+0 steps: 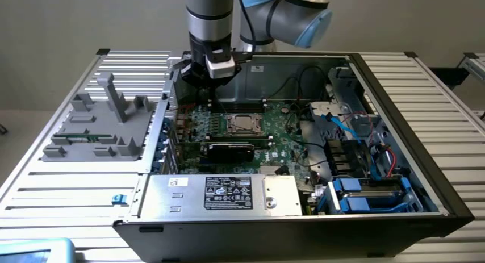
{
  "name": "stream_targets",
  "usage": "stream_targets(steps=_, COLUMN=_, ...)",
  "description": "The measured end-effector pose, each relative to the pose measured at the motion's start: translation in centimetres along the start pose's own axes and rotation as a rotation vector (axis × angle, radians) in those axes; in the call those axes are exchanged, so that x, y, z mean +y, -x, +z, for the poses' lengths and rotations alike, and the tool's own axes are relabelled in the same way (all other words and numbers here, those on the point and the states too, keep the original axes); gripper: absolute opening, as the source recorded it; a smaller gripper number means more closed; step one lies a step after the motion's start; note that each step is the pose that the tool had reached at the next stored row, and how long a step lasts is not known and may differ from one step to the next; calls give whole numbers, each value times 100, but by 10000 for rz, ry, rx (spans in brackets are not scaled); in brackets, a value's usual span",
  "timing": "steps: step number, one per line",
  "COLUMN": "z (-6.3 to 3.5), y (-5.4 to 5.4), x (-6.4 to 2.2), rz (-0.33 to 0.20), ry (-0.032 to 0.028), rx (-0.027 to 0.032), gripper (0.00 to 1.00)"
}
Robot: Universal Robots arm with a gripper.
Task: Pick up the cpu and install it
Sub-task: 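Install the first cpu locking lever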
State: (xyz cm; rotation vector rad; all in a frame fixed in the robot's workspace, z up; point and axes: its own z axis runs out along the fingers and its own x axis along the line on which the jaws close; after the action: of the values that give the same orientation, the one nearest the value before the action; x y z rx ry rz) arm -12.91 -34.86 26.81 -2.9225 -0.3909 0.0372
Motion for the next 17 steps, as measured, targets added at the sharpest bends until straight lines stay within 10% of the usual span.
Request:
stream_targets(steps=10, z=107, y=8, x=21, rz=17, ry=-336, rx=86, gripper=11)
stream_targets(steps=17, z=158, y=9, x=30, rz=21, ry=-884, rx=239, gripper=11)
